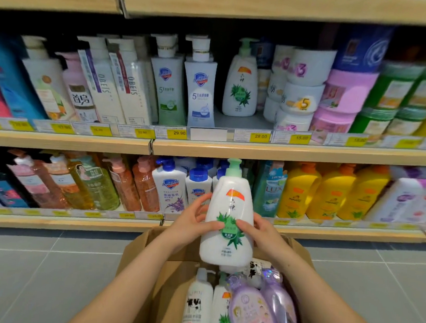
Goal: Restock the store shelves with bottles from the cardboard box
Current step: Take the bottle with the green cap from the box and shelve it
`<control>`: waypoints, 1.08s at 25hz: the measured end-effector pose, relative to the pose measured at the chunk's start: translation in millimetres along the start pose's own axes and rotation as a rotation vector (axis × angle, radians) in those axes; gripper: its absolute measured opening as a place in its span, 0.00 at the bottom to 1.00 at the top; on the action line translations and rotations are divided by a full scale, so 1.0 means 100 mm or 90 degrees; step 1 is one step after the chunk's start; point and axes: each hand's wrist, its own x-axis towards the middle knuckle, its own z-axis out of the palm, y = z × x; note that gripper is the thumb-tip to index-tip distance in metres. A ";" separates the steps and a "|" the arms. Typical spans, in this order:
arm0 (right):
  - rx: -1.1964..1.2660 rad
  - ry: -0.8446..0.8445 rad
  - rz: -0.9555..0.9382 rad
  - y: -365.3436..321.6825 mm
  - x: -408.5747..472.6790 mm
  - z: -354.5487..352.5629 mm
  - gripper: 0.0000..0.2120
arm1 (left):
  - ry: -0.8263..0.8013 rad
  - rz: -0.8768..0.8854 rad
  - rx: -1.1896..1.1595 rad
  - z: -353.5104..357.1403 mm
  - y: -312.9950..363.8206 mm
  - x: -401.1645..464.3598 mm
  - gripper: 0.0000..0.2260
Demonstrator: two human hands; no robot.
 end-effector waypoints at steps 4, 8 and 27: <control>0.030 0.025 0.016 -0.02 0.02 -0.19 0.18 | -0.067 -0.066 0.040 0.11 -0.12 -0.08 0.31; 0.006 0.057 0.013 -0.13 0.03 -0.27 0.18 | -0.062 -0.051 0.071 0.35 -0.08 -0.02 0.24; -0.159 0.210 -0.318 -1.80 0.24 -0.78 0.27 | 0.468 0.420 0.483 -0.31 1.25 0.76 0.14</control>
